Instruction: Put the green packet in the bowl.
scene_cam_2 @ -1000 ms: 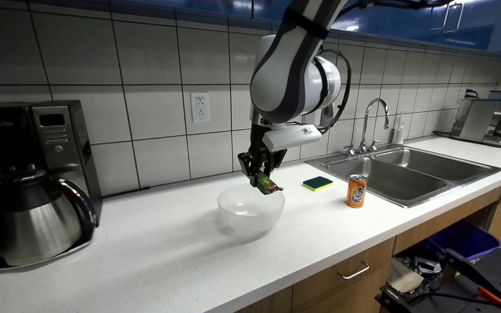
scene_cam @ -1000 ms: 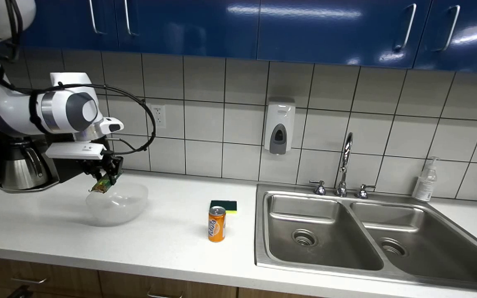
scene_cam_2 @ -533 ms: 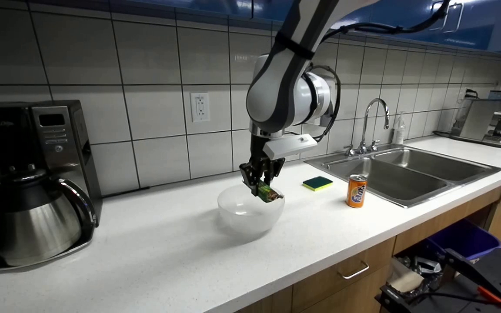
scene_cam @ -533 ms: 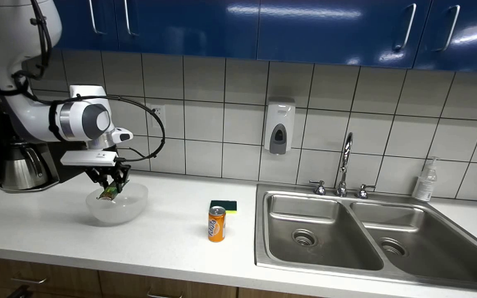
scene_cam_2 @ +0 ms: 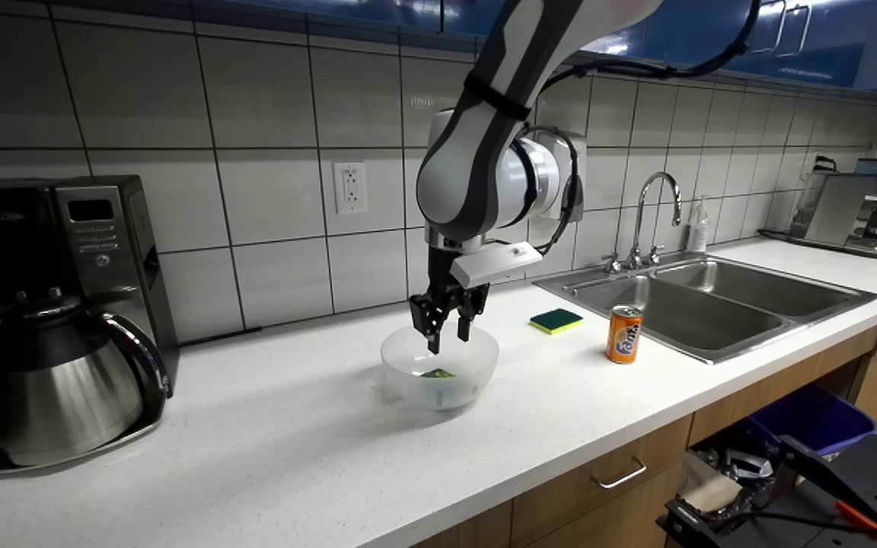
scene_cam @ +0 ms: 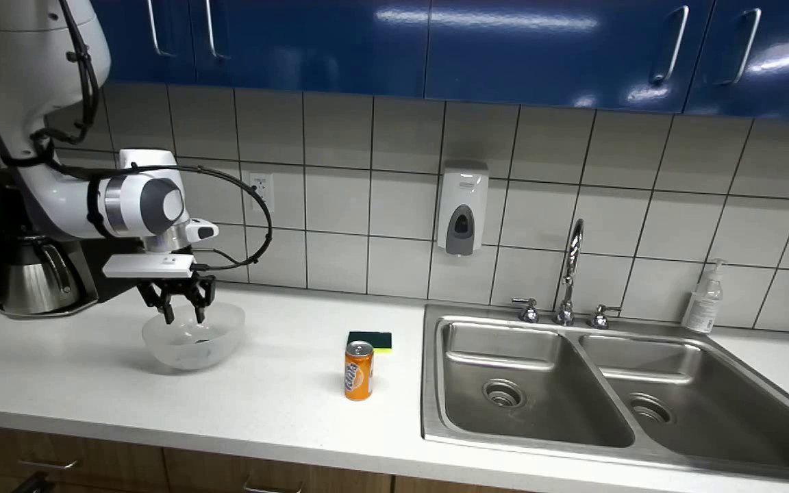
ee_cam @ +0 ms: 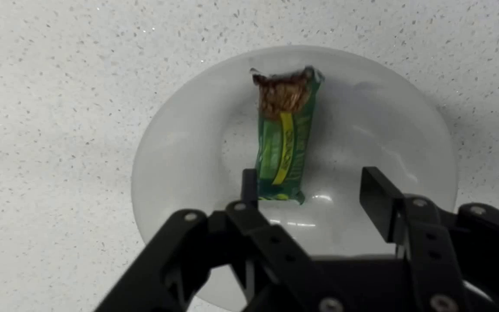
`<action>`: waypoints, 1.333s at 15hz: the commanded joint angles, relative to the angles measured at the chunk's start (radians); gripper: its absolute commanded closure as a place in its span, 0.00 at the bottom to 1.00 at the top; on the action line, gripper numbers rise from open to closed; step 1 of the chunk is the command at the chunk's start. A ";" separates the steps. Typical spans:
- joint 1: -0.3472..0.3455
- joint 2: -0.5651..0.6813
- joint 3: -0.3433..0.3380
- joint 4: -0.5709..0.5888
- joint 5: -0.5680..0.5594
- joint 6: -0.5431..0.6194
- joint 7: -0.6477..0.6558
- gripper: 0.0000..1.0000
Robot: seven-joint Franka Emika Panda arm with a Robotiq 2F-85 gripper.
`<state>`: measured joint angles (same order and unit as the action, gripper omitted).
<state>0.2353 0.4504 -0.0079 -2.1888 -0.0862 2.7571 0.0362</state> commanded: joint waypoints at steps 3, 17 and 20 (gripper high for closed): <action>-0.036 -0.003 0.028 0.026 -0.016 -0.038 -0.031 0.00; -0.057 -0.275 0.067 -0.212 -0.015 -0.009 -0.096 0.00; -0.067 -0.356 0.072 -0.284 -0.012 0.002 -0.108 0.00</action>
<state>0.2097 0.2096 0.0325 -2.3726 -0.0930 2.7543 -0.0360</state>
